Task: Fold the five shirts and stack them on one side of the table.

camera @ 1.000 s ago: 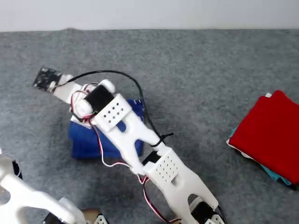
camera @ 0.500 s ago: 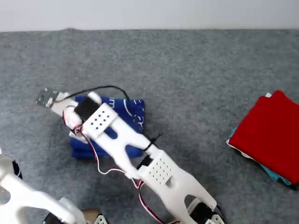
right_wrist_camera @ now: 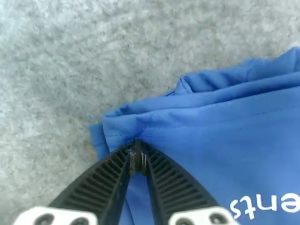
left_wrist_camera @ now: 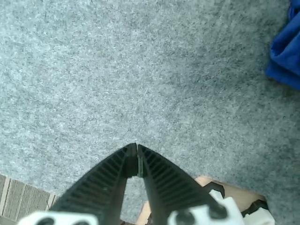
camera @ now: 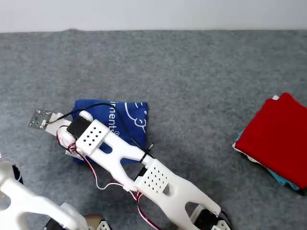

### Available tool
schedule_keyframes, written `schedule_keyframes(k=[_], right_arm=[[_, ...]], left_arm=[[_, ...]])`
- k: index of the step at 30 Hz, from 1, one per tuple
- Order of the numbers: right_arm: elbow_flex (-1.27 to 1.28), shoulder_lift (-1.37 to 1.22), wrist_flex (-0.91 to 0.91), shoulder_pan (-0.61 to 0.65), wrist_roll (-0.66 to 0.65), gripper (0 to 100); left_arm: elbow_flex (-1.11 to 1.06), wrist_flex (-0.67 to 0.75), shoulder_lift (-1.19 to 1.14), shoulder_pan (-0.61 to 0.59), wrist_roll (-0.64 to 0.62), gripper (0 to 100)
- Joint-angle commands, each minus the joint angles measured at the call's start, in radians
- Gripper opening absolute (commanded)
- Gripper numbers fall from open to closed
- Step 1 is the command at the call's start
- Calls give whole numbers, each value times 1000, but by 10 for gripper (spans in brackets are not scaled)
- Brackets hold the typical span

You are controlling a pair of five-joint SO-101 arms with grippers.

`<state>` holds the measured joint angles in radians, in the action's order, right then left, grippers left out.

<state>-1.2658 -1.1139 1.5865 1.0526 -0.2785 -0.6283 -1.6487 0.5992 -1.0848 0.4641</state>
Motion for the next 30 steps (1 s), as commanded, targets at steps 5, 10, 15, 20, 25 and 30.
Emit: schedule_keyframes(k=[5, 10, 15, 20, 25, 30], right_arm=[[-203, 111, 140, 7, 8, 13], [-272, 116, 183, 7, 11, 11], [-279, 116, 208, -28, 57, 11], [-259, 162, 209, -163, 265, 15], [-91, 283, 211, -236, 351, 16], [252, 475, 211, -280, 450, 18]], left_arm=[[4, 2, 26, 3, -12, 6], [4, 3, 26, 5, -12, 6], [4, 3, 26, 5, -12, 6], [4, 3, 26, 3, -11, 6], [4, 3, 26, 3, -11, 6], [4, 3, 26, 3, -11, 6]])
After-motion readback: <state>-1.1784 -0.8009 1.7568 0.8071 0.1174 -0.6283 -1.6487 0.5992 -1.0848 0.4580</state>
